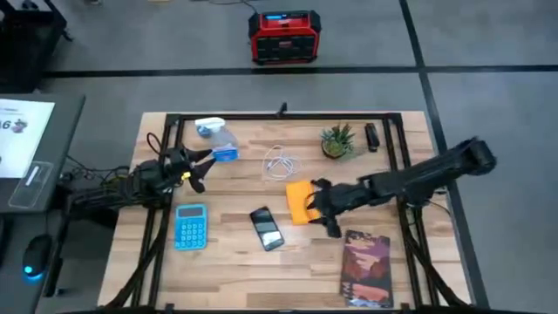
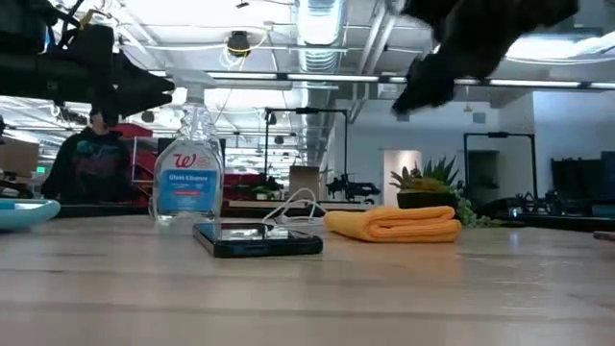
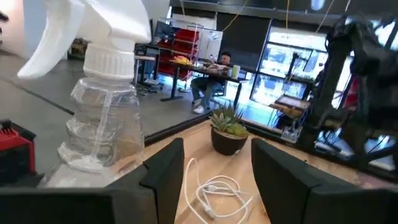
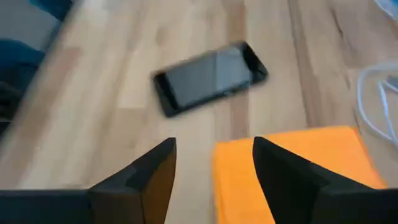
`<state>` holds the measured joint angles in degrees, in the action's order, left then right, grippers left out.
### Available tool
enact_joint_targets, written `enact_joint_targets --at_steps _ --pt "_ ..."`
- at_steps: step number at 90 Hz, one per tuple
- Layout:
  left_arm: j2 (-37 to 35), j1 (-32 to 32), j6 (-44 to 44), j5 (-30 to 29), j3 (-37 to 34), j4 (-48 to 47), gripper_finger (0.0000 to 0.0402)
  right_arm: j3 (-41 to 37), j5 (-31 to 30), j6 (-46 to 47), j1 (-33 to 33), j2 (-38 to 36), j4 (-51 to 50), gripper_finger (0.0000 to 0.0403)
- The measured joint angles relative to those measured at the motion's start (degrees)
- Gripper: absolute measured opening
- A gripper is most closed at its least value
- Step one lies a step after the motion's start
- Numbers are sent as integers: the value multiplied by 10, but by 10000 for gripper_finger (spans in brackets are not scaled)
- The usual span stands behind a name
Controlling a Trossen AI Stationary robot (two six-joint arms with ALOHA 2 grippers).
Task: Apply microfiber cloth
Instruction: Move the yellow microfiber cloth to the middle left of the table
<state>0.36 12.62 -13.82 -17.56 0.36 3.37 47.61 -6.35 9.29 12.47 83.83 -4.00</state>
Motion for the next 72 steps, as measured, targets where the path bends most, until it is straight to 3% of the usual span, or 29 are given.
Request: enact_joint_targets --at_steps 19,42,52,66,72 --pt "0 0 -98 0 0 0 162 4 -30 34 -27 107 44 211" --pt "0 0 -110 0 0 0 162 7 -36 63 -41 208 56 192" --pt "0 0 -110 0 0 0 162 10 -40 75 -42 234 70 147" --pt "0 0 -111 0 0 0 162 8 -43 89 -41 230 72 27" --pt "0 0 -111 0 0 0 162 7 -45 89 -37 217 76 15"
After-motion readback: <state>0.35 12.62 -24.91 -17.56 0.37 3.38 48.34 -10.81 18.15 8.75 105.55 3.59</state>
